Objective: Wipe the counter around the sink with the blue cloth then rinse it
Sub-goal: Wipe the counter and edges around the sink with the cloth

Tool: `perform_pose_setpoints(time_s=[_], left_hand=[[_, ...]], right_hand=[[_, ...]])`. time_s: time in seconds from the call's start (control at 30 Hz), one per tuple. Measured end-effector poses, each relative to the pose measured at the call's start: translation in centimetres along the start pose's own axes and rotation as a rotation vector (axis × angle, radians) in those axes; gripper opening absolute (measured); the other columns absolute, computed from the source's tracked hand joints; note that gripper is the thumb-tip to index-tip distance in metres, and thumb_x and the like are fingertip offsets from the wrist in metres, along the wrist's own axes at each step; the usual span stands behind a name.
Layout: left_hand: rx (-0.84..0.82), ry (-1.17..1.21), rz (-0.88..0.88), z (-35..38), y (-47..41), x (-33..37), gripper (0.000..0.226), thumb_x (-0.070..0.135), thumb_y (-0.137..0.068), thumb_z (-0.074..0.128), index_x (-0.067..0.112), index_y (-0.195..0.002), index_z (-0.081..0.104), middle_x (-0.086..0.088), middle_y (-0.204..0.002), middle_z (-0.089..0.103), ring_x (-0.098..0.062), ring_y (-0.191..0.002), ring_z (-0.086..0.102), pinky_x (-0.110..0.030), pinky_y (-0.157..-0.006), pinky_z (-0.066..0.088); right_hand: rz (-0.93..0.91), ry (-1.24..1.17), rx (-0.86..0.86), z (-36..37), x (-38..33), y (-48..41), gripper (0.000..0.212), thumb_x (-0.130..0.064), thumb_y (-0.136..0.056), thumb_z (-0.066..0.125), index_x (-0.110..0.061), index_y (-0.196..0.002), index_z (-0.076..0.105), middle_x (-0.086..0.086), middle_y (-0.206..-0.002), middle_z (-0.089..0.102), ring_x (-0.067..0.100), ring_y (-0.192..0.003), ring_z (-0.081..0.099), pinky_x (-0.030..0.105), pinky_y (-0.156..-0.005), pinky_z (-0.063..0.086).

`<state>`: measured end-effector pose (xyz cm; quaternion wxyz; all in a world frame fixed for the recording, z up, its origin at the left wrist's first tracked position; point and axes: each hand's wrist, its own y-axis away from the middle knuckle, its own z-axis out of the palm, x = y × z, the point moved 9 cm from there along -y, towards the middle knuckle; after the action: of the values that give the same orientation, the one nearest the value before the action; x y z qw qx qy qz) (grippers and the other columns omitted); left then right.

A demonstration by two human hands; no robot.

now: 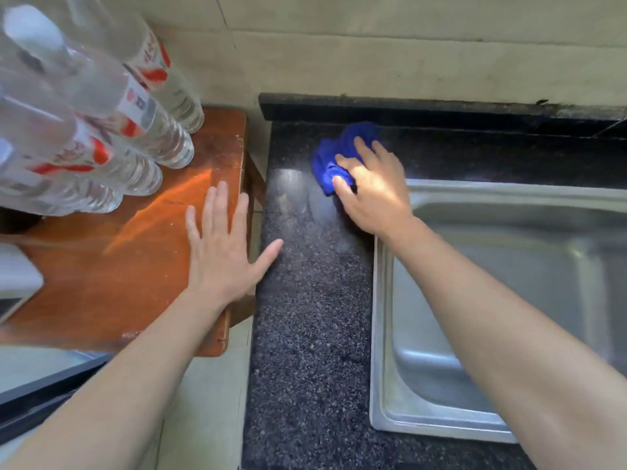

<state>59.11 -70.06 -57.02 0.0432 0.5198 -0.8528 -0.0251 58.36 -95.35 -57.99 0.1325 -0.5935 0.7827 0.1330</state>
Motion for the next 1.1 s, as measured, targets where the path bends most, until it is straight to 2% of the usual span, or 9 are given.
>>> perform_pose_setpoints(time_s=[0.1,0.17,0.3,0.47,0.57,0.73,0.87,1.0,1.1], left_hand=[[-0.049,-0.018,-0.050,1.0,1.3,-2.5,0.100,0.080,-0.088,0.024,0.007,-0.157,0.020,-0.015,-0.167,0.008,-0.029,-0.155,0.003,-0.061,-0.121,0.006],[-0.050,-0.006,-0.048,1.2,1.6,-2.8,0.099,0.079,-0.089,0.021,0.008,-0.157,0.021,-0.013,-0.167,0.011,-0.026,-0.155,0.005,-0.059,-0.122,0.007],[-0.027,0.051,-0.056,1.3,1.5,-2.9,0.087,0.070,-0.094,0.027,0.010,-0.157,0.024,-0.011,-0.167,0.014,-0.025,-0.155,0.007,-0.057,-0.122,0.006],[-0.033,0.045,-0.055,1.3,1.4,-3.1,0.083,0.065,-0.094,0.028,0.011,-0.156,0.024,-0.013,-0.167,0.013,-0.026,-0.155,0.008,-0.059,-0.122,0.007],[-0.033,0.035,-0.055,1.3,1.5,-3.0,0.086,0.069,-0.093,0.026,0.010,-0.156,0.024,-0.013,-0.166,0.014,-0.027,-0.155,0.008,-0.059,-0.121,0.008],[-0.055,0.000,-0.053,1.3,1.4,-2.9,0.089,0.072,-0.093,0.024,0.010,-0.157,0.022,-0.013,-0.167,0.012,-0.027,-0.155,0.006,-0.059,-0.121,0.009],[-0.064,0.002,-0.055,1.3,1.4,-3.1,0.090,0.073,-0.093,0.020,0.011,-0.158,0.021,-0.012,-0.167,0.010,-0.025,-0.155,0.005,-0.059,-0.122,0.007],[-0.063,0.018,-0.061,1.2,1.4,-3.1,0.089,0.072,-0.093,0.022,0.011,-0.158,0.022,-0.012,-0.167,0.011,-0.025,-0.155,0.005,-0.059,-0.121,0.007],[-0.064,0.026,-0.060,1.1,1.4,-3.1,0.088,0.072,-0.093,0.021,0.011,-0.157,0.023,-0.012,-0.167,0.013,-0.025,-0.155,0.006,-0.059,-0.121,0.008]], right_hand=[[-0.185,-0.034,-0.044,2.8,-7.6,-0.8,0.038,-0.045,-0.097,0.052,-0.022,-0.123,0.067,0.010,-0.153,0.047,0.039,-0.143,0.037,0.050,-0.115,0.031],[-0.218,-0.039,-0.087,3.6,-8.9,-0.8,0.036,-0.045,-0.098,0.052,-0.022,-0.123,0.065,0.006,-0.156,0.043,0.034,-0.146,0.033,0.050,-0.117,0.028],[-0.241,-0.082,-0.083,2.2,-5.1,3.0,0.035,-0.046,-0.095,0.057,-0.022,-0.119,0.067,0.003,-0.154,0.047,0.034,-0.145,0.038,0.048,-0.114,0.032],[-0.168,-0.032,-0.112,0.8,-1.7,4.9,0.033,-0.045,-0.092,0.060,-0.024,-0.117,0.062,0.002,-0.155,0.046,0.032,-0.147,0.034,0.043,-0.119,0.024],[-0.091,-0.082,-0.096,1.2,-3.3,1.7,0.037,-0.042,-0.081,0.063,-0.022,-0.112,0.060,0.004,-0.153,0.048,0.031,-0.147,0.033,0.041,-0.118,0.027],[-0.151,0.024,-0.127,3.5,-9.0,-5.7,0.051,-0.063,-0.088,0.054,-0.026,-0.123,0.057,0.002,-0.157,0.041,0.031,-0.146,0.030,0.043,-0.116,0.026],[-0.182,0.063,-0.103,4.5,-10.3,-5.9,0.050,-0.060,-0.092,0.050,-0.027,-0.128,0.054,0.001,-0.160,0.036,0.032,-0.147,0.027,0.045,-0.113,0.024],[-0.272,0.069,-0.163,2.9,-8.3,-4.5,0.042,-0.057,-0.088,0.054,-0.030,-0.121,0.055,-0.004,-0.157,0.041,0.025,-0.148,0.030,0.043,-0.119,0.017],[-0.113,0.014,-0.133,0.4,-2.8,-2.0,0.034,-0.051,-0.085,0.060,-0.028,-0.110,0.058,-0.003,-0.155,0.044,0.022,-0.147,0.031,0.041,-0.118,0.021]])
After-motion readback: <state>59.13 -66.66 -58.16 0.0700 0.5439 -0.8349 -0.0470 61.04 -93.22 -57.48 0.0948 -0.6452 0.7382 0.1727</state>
